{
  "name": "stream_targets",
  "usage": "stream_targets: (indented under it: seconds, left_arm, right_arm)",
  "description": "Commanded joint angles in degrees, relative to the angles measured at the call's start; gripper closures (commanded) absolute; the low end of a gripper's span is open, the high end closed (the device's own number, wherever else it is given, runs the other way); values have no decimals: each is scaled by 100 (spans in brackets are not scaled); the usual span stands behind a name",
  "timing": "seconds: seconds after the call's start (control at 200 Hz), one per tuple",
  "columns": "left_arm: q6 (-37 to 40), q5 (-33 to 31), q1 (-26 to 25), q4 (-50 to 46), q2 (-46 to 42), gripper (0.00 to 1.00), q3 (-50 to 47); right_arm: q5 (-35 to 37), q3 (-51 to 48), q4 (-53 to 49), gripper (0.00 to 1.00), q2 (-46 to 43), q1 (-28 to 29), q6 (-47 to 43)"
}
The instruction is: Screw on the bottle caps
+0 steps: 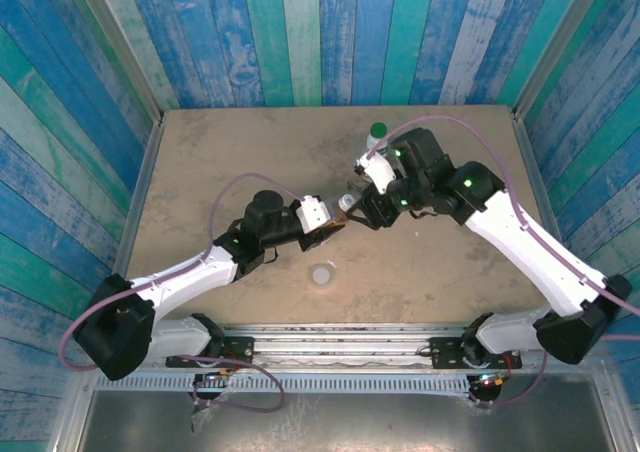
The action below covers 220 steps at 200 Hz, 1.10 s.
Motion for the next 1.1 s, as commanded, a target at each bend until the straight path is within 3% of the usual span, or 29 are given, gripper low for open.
stream_targets:
  seconds: [0.0,0.115,0.26,0.506,1.097]
  left_arm:
    - [161,417,13,-149,-135,52,-14]
    - [210,658,8,-195,-250,52,-69]
    - [252,825,8,-238,-370,52,-93]
    - [343,947,7,-331,-406,52,-69]
    - [230,1050,8,-205,-410,52,-86]
  right_arm:
    - [-278,-185,30,32,-411,-4,-2505]
    - [-816,14,-334,33,-382,-153,-3839]
    - [-1285,825,-1346,40,151,-361,-4503]
    - [-1444,1312,-1731,50,720,-367,-4631]
    - [-1724,1320,-1775,67,1321,-355,-4516]
